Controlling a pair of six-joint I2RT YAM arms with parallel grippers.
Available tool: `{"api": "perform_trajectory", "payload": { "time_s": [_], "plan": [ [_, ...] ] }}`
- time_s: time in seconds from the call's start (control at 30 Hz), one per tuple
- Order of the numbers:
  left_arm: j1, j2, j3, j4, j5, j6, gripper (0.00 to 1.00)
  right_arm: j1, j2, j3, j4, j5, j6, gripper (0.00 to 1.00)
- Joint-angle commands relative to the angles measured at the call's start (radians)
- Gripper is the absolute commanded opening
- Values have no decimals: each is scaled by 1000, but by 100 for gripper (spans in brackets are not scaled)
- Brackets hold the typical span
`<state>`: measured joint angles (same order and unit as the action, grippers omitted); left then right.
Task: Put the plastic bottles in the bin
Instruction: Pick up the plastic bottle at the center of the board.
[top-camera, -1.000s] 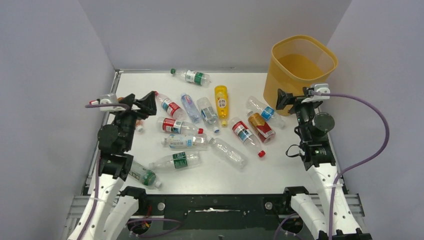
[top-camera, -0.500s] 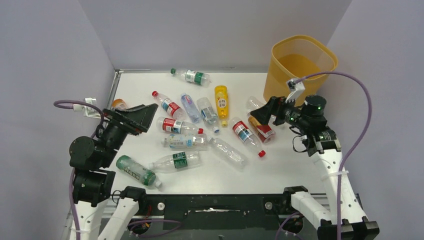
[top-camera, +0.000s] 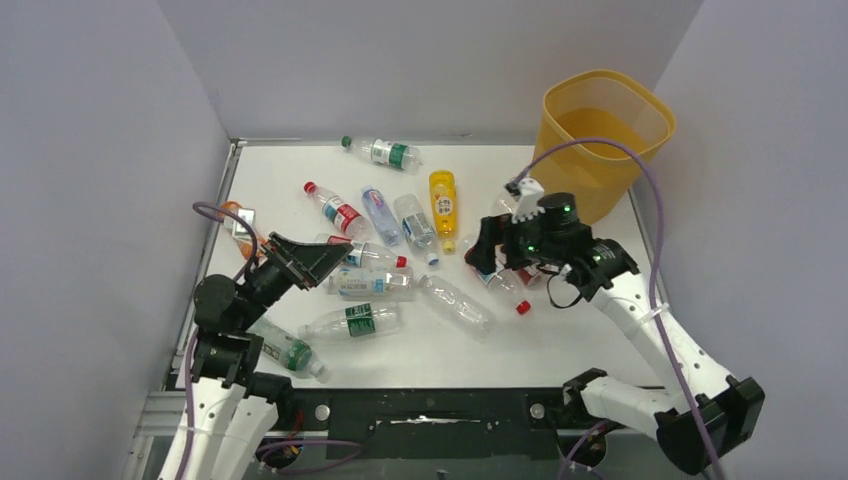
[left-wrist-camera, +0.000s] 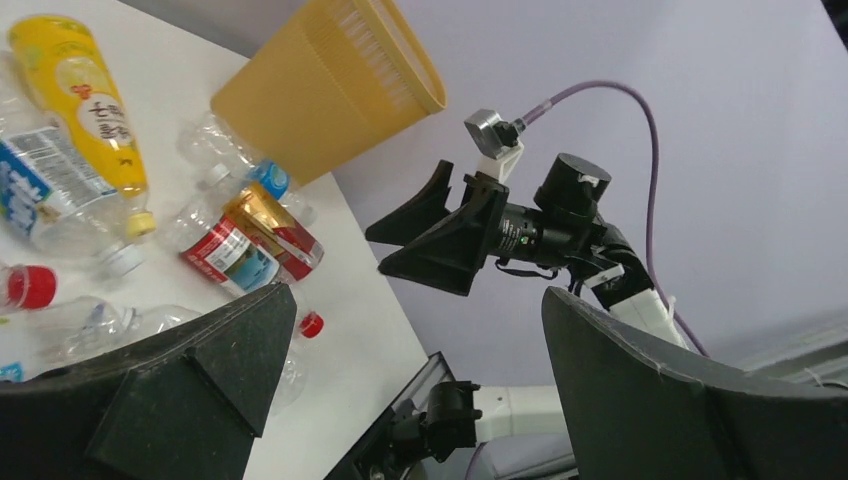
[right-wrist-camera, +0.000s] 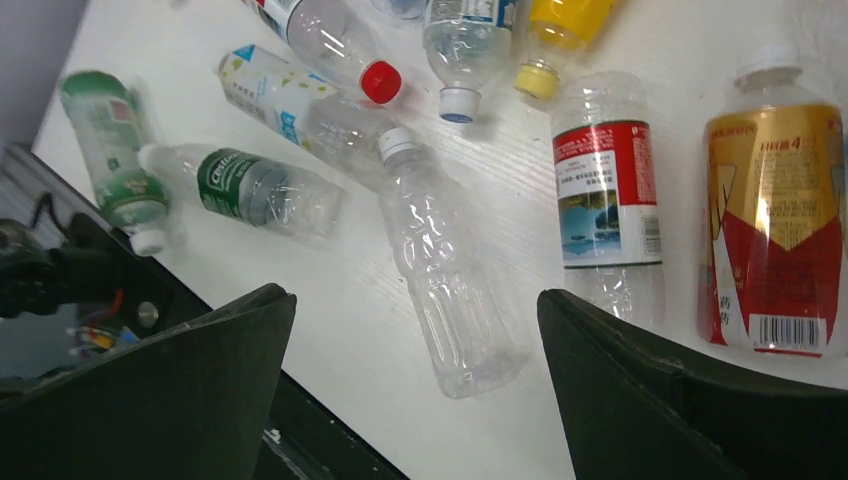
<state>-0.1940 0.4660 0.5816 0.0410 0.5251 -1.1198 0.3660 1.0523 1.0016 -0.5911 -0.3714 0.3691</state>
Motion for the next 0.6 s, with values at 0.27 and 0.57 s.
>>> {"api": "perform_trajectory", "payload": {
  "time_s": [0.27,0.57],
  "plan": [
    [1,250,116,-34,111,191,98,634,99,134,105,1104,-142,98],
    [13,245,122,-233,-75,207,98,393,219,130,48,650,-146,98]
  ]
}}
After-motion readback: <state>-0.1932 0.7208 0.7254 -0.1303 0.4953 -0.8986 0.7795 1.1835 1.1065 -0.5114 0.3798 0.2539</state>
